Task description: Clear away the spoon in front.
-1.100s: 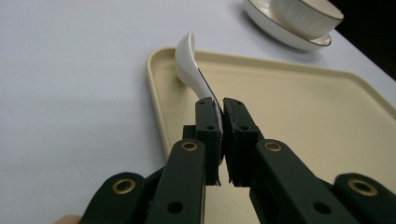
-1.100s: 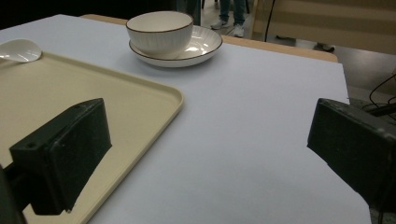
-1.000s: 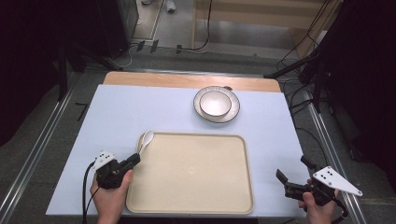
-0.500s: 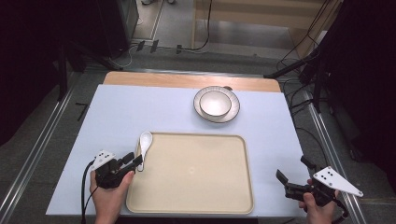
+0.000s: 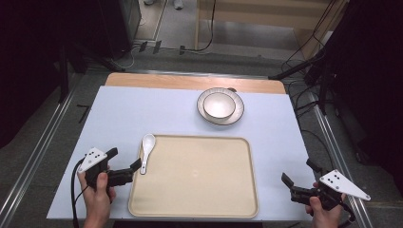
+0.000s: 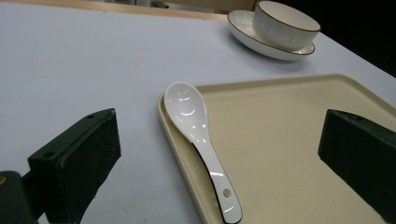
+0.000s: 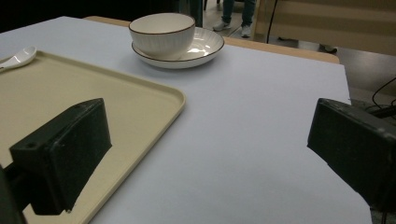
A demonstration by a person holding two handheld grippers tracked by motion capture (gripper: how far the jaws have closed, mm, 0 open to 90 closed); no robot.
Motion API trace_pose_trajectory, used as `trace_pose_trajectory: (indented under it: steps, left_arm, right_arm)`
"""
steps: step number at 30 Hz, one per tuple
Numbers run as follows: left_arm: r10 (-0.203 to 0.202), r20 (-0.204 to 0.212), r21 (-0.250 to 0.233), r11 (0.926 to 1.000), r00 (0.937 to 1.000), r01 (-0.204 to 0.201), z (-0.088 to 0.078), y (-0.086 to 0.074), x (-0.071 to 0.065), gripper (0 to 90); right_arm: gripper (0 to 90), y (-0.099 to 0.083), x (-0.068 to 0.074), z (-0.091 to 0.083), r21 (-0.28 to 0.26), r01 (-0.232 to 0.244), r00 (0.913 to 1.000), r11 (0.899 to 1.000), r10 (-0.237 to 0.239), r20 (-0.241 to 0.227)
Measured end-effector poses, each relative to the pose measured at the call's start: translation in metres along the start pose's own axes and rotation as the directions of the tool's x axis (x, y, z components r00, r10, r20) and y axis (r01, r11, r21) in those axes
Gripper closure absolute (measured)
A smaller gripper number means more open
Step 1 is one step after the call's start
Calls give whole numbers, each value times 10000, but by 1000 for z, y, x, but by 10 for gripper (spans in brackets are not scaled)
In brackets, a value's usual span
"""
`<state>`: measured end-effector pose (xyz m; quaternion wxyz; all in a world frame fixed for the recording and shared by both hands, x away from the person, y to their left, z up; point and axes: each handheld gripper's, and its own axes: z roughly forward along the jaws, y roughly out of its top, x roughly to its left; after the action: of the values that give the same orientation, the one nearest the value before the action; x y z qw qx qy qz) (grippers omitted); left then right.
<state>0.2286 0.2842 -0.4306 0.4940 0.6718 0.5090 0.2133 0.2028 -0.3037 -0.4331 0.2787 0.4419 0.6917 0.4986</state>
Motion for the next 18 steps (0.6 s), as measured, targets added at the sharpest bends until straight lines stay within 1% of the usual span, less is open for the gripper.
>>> trace_pose_trajectory:
  steps: [2,5,7,13,17,18]
  left_arm:
    - [43,-124,-28,10000,9999,-44,-2,2,2,0]
    - [163,-110,-30,9999,9998,-163,-5,3,5,0]
    - [379,-159,-47,9993,9992,-380,-9,4,8,0]
    - [537,-86,-147,9984,9985,-538,-17,7,14,0]
    - [668,-144,-163,9976,9977,-670,-22,8,16,0]
    - [722,-198,-217,9971,9972,-726,-26,8,19,0]
  right_arm:
    - [0,0,0,0,19,-17,10000,10000,17,1]
    - [0,0,0,0,30,-41,10000,10000,41,29]
    - [0,0,-1,-1,29,-65,10000,10000,65,39]
    - [0,-1,-2,-1,36,-69,10000,10000,69,67]
    - [0,-1,-3,-1,44,-72,9999,10000,72,87]
    - [0,-1,-3,-1,43,-82,9999,10000,81,99]
